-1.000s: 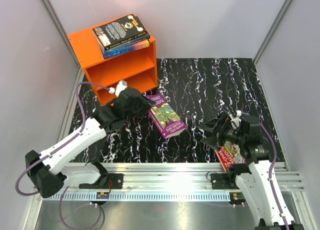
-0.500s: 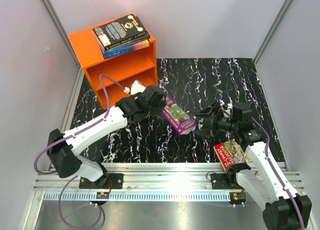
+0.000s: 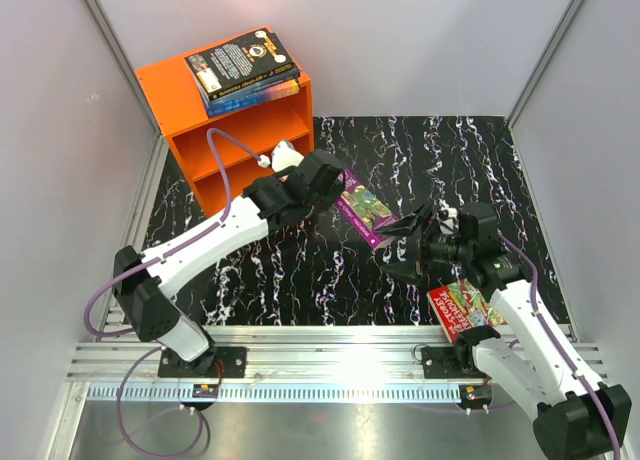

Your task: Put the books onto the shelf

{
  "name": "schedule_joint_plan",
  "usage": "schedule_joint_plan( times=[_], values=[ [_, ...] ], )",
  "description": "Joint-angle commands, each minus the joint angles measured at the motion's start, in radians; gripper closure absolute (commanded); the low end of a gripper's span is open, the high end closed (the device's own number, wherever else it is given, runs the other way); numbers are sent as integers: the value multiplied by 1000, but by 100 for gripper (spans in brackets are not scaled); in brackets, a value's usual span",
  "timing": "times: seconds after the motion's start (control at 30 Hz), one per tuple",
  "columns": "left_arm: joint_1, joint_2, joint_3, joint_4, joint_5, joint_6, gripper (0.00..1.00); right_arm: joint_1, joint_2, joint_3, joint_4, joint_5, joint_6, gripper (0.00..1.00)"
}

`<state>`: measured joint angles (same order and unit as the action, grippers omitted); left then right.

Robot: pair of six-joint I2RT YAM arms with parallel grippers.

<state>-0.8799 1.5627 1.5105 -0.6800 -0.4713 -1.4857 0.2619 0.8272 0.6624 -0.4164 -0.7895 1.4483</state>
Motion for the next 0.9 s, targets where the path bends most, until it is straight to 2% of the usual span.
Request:
schedule_joint_plan(
  times=[0.0, 0.27, 0.4, 0.43, 0.5, 0.53, 0.63, 0.67, 0.7, 0.8, 0.87],
  values=[
    [-13, -33, 99, 94, 0, -86, 100, 7, -10, -14, 27, 56, 21, 0],
    [-18, -72, 65, 109, 19, -191, 100, 7, 26, 6, 83, 117, 61, 2],
    [-28, -73, 54, 131, 46, -229, 100, 7, 29, 13, 99, 163, 80, 14],
    [-31, -75, 54, 131, 49, -229, 100, 7, 27, 14, 102, 173, 86, 25],
    [-37, -85, 48, 129, 51, -234, 100, 7, 29, 14, 108, 199, 89, 40],
    [-39, -92, 45, 128, 53, -232, 100, 5, 29, 16, 110, 206, 95, 58],
    [-41, -107, 39, 116, 66, -220, 100, 5, 36, 26, 114, 225, 100, 83],
    [-41, -119, 37, 106, 74, -202, 100, 5, 38, 32, 108, 234, 96, 95],
    [-39, -125, 37, 100, 85, -190, 100, 4, 42, 40, 93, 237, 93, 100],
    [-39, -171, 14, 96, 123, -105, 99, 4, 61, 84, 50, 251, 49, 100],
    [-37, -205, -24, 111, 176, -12, 88, 0, 75, 132, 22, 256, 2, 100]
  ],
)
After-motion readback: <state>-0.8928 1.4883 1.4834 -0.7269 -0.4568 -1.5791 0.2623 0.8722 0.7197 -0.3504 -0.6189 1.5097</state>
